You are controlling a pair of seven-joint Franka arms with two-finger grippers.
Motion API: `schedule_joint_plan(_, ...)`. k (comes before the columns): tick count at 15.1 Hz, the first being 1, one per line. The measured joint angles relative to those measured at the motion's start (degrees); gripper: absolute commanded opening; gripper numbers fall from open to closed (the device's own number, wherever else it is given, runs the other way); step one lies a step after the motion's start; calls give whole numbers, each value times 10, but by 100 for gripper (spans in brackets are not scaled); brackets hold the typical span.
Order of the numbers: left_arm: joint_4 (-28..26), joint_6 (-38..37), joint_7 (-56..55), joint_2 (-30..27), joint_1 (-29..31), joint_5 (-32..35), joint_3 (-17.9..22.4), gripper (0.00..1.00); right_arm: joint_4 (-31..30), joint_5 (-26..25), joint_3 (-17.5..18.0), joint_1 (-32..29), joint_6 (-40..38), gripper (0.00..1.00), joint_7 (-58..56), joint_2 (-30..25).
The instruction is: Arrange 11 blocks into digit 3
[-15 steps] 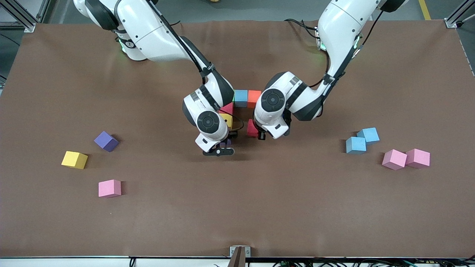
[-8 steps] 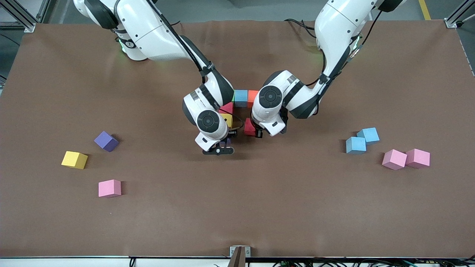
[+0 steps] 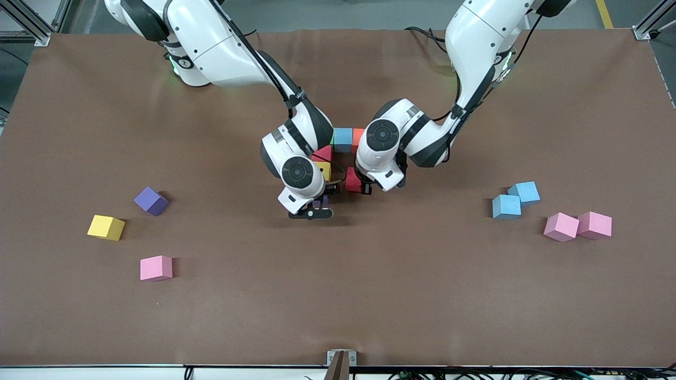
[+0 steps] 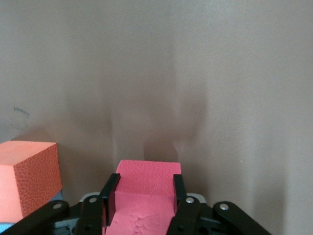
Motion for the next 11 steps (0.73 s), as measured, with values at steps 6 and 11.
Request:
schedule_joint_plan(6, 0, 28, -9, 1, -2, 0, 0, 3, 63, 9, -4, -13, -69, 100, 5, -16)
schedule_joint_plan(11, 5, 52, -40, 18, -22, 2, 2, 3, 67, 9, -6, -79, -122, 100, -5, -71)
